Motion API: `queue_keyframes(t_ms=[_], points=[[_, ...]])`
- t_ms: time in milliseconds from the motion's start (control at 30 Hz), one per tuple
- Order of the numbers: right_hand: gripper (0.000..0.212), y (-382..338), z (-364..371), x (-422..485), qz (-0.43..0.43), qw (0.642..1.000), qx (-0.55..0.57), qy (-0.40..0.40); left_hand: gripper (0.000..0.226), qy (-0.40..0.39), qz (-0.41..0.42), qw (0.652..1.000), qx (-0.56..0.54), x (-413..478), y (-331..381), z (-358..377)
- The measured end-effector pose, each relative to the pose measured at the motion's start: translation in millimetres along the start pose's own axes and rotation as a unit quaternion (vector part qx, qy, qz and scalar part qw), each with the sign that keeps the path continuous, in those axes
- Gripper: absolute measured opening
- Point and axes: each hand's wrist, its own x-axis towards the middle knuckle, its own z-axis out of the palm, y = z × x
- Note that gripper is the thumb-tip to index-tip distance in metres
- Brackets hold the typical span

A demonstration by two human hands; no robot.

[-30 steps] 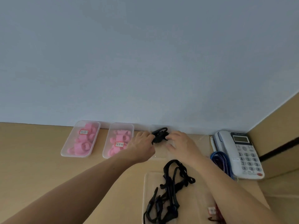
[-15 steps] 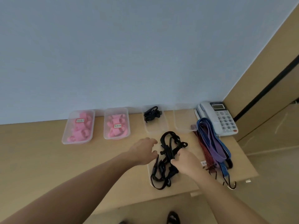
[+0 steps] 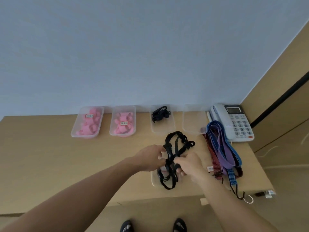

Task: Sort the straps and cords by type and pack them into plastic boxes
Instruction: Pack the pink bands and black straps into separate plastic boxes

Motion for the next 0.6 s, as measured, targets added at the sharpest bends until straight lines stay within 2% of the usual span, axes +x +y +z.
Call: queue_keyframes(t_ms=[133, 233, 300, 467, 533, 600], points=[[0.010, -39.6, -22.2, -14.4, -0.035, 0.994, 0.100, -0.039, 0.044, -0.002, 0.009, 0.994, -0.113, -2.1, 17.9, -13.8], [0.009, -57.8, -36.8, -27.8, -0.003, 0.979, 0.180, -0.098, 0.043, -0.009, 0.002, 0.972, -0.236, -4.7, 21.1, -24.8], [0.008, -64.7, -45.8, -35.1, 0.010, 0.966, 0.221, -0.134, 0.048, -0.030, -0.005, 0.962, -0.273, -7.5, 18.5, -30.3], [0.008, -75.6, -57.4, -41.1, 0.027, 0.923, 0.330, -0.198, 0.067, -0.070, -0.004, 0.979, -0.193, -13.4, 16.1, -30.6], [0.009, -80.1, -59.3, -41.3, 0.030, 0.897, 0.386, -0.214, 0.058, -0.064, 0.015, 0.982, -0.177, -12.6, 19.9, -27.6], [0.010, -85.0, -62.1, -40.0, 0.021, 0.886, 0.408, -0.219, 0.035, -0.041, 0.025, 0.988, -0.143, -12.8, 25.0, -29.2]])
